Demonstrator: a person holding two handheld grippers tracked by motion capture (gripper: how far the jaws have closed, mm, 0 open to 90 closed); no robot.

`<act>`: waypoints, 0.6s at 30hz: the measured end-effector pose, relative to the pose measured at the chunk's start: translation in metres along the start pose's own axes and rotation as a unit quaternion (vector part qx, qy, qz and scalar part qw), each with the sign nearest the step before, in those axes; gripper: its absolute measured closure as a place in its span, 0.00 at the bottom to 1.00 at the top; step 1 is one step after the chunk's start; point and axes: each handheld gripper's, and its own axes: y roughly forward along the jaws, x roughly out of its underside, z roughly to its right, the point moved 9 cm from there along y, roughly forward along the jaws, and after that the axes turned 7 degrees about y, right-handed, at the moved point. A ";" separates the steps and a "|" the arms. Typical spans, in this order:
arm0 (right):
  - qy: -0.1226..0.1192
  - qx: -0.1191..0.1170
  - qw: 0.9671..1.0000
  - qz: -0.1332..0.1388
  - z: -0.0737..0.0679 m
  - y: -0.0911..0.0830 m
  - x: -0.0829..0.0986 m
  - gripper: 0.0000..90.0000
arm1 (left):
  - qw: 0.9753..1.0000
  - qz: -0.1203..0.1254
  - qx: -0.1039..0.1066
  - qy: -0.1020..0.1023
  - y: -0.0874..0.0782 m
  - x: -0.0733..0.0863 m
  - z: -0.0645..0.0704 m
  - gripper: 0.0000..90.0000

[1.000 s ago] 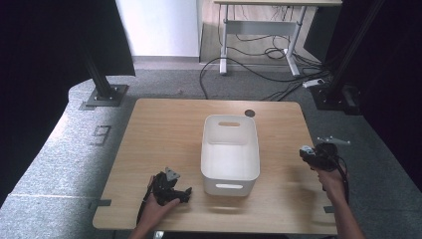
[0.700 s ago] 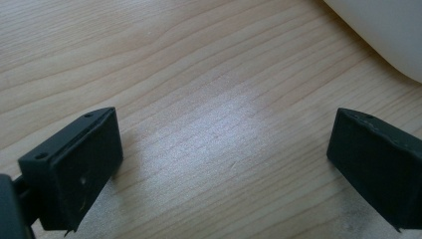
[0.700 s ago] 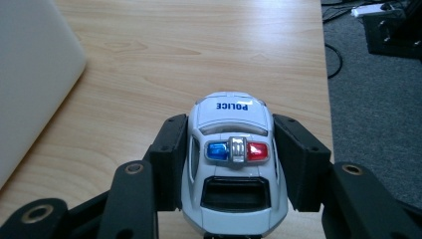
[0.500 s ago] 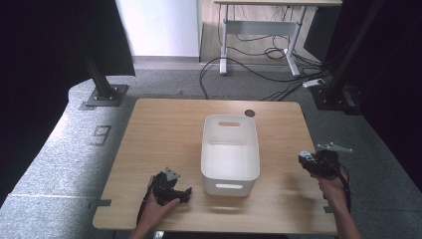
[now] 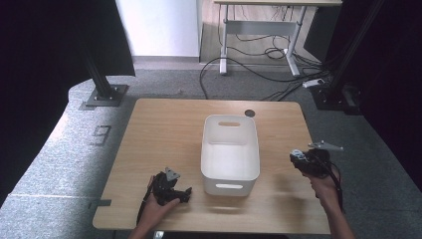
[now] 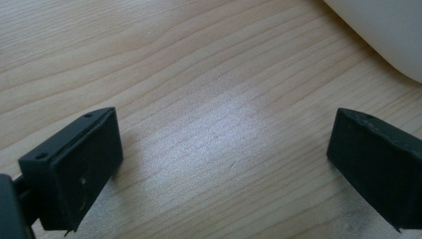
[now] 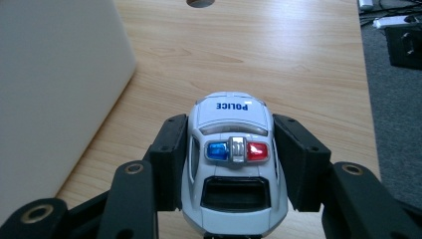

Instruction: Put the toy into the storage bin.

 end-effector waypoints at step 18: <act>-0.015 -0.022 1.000 0.014 -0.037 0.002 -0.024 0.56 | 1.000 0.000 0.000 0.000 0.000 0.000 0.000 0.01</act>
